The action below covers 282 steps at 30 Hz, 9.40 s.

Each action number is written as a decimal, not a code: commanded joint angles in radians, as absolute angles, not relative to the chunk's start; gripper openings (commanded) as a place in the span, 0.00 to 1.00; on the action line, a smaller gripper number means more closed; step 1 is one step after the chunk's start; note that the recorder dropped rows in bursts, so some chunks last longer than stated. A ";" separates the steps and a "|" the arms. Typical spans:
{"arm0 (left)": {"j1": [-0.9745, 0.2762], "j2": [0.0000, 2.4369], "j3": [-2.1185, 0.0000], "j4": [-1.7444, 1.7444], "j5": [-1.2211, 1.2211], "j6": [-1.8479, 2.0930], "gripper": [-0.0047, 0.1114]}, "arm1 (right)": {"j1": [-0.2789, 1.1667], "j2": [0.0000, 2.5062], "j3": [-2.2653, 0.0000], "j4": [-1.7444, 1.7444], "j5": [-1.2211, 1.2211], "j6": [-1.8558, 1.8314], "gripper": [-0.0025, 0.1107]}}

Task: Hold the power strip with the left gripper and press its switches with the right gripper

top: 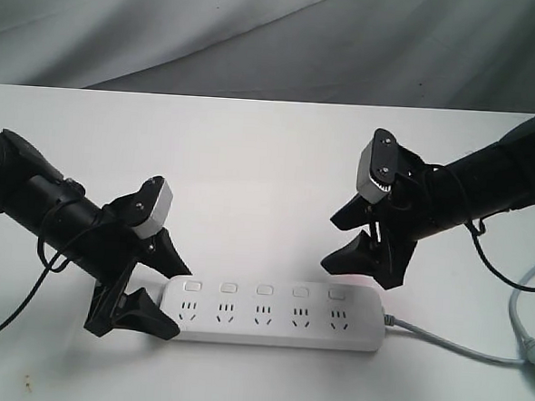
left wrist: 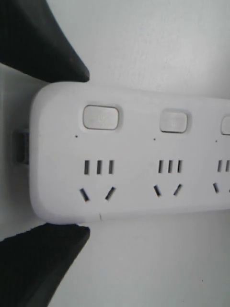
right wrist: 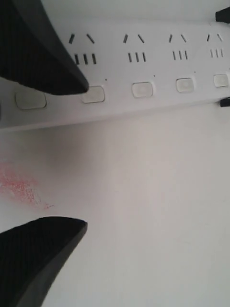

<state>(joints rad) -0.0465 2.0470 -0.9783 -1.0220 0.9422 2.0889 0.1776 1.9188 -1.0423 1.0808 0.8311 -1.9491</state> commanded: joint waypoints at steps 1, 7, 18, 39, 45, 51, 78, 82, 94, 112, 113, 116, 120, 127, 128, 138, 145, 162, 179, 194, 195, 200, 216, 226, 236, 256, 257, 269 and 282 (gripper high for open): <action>-0.051 2.047 -0.983 -1.014 0.941 2.094 0.47 | 0.171 1.927 -1.036 1.119 0.823 -1.987 0.60; -0.051 2.047 -0.983 -1.014 0.941 2.094 0.47 | 0.171 1.963 -1.032 1.125 0.819 -1.990 0.60; -0.051 2.047 -0.983 -1.014 0.941 2.094 0.47 | 0.171 1.961 -1.032 1.094 0.814 -1.981 0.60; -0.051 2.047 -0.983 -1.014 0.941 2.094 0.47 | 0.171 1.961 -1.001 1.084 0.769 -1.964 0.60; -0.051 2.047 -0.983 -1.014 0.941 2.094 0.47 | 0.171 1.961 -0.997 1.095 0.755 -1.969 0.60; -0.051 2.047 -0.983 -1.014 0.941 2.094 0.47 | 0.171 1.961 -0.997 1.095 0.748 -1.969 0.60; -0.051 2.047 -0.983 -1.014 0.941 2.094 0.47 | 0.171 2.027 -0.997 1.059 0.730 -1.936 0.60; -0.051 2.047 -0.983 -1.014 0.941 2.094 0.47 | 0.171 2.020 -0.997 1.052 0.717 -1.928 0.60; -0.051 2.047 -0.983 -1.014 0.941 2.094 0.47 | 0.131 1.995 -0.997 0.995 0.698 -1.881 0.60; -0.051 2.047 -0.983 -1.014 0.941 2.094 0.47 | 0.165 2.044 -0.997 1.028 0.716 -1.913 0.60; -0.051 2.047 -0.983 -1.014 0.941 2.094 0.47 | 0.165 2.044 -0.997 1.028 0.702 -1.913 0.60; -0.051 2.047 -0.983 -1.014 0.941 2.094 0.47 | 0.165 2.044 -0.997 1.020 0.675 -1.905 0.60; -0.051 2.047 -0.983 -1.014 0.941 2.094 0.47 | 0.165 2.037 -0.997 1.083 0.733 -1.924 0.60; -0.051 2.047 -0.983 -1.014 0.941 2.094 0.47 | 0.161 1.756 -0.997 1.197 0.687 -1.927 0.60; -0.051 2.047 -0.983 -1.014 0.941 2.094 0.47 | 0.161 1.674 -0.997 1.209 0.582 -1.870 0.60; -0.051 2.047 -0.983 -1.014 0.941 2.094 0.47 | 0.161 1.206 -0.997 1.218 0.086 -1.607 0.60; -0.051 2.047 -0.983 -1.014 0.941 2.094 0.47 | 0.161 0.997 -0.997 1.218 0.078 -1.522 0.52; -0.051 2.047 -0.983 -1.014 0.941 2.094 0.47 | 0.161 0.632 -0.997 1.204 0.105 -1.357 0.03; -0.051 2.047 -0.983 -1.014 0.941 2.094 0.47 | 0.161 0.528 -0.997 1.204 0.090 -1.356 0.02; -0.051 2.047 -0.983 -1.014 0.941 2.094 0.47 | 0.161 0.493 -0.986 1.479 0.024 -1.173 0.02; -0.051 2.047 -0.983 -1.014 0.941 2.094 0.47 | 0.161 0.488 -0.981 1.493 0.006 -1.130 0.02; -0.051 2.047 -0.983 -1.014 0.941 2.094 0.47 | 0.124 0.471 -0.901 1.479 -0.039 -0.894 0.02; -0.051 2.047 -0.983 -1.014 0.941 2.094 0.47 | -0.031 0.471 -0.558 0.612 0.279 -0.315 0.02; -0.051 2.047 -0.983 -1.014 0.941 2.094 0.47 | -0.038 0.432 -0.385 0.312 0.285 -0.061 0.02; -0.051 2.047 -0.983 -1.014 0.941 2.094 0.47 | -0.038 0.248 -0.158 0.178 0.266 -0.072 0.02; -0.051 2.047 -0.983 -1.014 0.941 2.094 0.47 | -0.038 0.038 0.000 0.157 0.338 -0.037 0.02; -0.051 2.047 -0.983 -1.014 0.941 2.094 0.47 | -0.038 0.038 0.000 0.157 0.338 -0.037 0.02; -0.051 2.047 -0.983 -1.014 0.941 2.094 0.47 | -0.038 0.038 0.000 0.139 0.338 -0.037 0.02; -0.051 2.047 -0.983 -1.014 0.941 2.094 0.47 | -0.038 0.038 0.000 0.141 0.338 -0.037 0.02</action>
<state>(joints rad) -0.0465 2.0470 -0.9783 -1.0203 0.9440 2.0889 -0.0301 0.0469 -0.0027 0.1528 0.3349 -0.0334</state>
